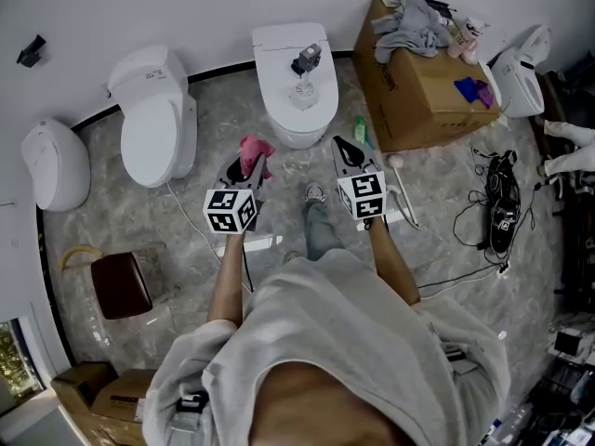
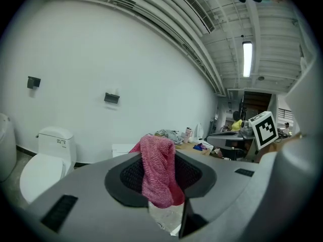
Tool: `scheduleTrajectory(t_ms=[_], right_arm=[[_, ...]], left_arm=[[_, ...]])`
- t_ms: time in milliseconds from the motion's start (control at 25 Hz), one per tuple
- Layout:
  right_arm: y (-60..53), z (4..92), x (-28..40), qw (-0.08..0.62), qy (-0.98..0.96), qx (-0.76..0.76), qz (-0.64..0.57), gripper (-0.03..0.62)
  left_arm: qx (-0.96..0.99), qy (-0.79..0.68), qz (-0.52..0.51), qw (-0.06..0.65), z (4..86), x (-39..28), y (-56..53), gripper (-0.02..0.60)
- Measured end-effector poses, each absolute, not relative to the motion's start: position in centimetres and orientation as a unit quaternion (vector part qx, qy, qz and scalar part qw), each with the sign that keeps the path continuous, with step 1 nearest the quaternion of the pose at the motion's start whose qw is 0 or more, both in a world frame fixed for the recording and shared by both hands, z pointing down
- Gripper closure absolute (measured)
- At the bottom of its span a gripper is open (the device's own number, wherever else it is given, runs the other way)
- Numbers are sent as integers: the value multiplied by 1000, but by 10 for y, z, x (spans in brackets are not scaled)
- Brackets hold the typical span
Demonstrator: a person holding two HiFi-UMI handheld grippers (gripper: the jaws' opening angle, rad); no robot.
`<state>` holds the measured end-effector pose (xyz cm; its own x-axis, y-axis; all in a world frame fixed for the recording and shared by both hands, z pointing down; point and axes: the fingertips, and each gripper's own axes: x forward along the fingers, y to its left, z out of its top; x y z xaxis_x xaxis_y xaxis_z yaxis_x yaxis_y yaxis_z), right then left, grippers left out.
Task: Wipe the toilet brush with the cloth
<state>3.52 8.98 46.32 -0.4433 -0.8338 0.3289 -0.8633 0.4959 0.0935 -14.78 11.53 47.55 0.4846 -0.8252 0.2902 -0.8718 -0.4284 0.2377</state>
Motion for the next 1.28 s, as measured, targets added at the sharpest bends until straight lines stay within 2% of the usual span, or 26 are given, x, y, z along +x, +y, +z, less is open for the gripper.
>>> scheduleTrajectory(t_ms=[840, 1280], right_arm=[[-154, 485, 32, 162, -880, 441, 73, 562], [-231, 519, 24, 180, -886, 414, 104, 562]], left_arm=[[820, -523, 91, 214, 498, -119, -104, 439], [806, -535, 118, 225, 517, -116, -165, 439]])
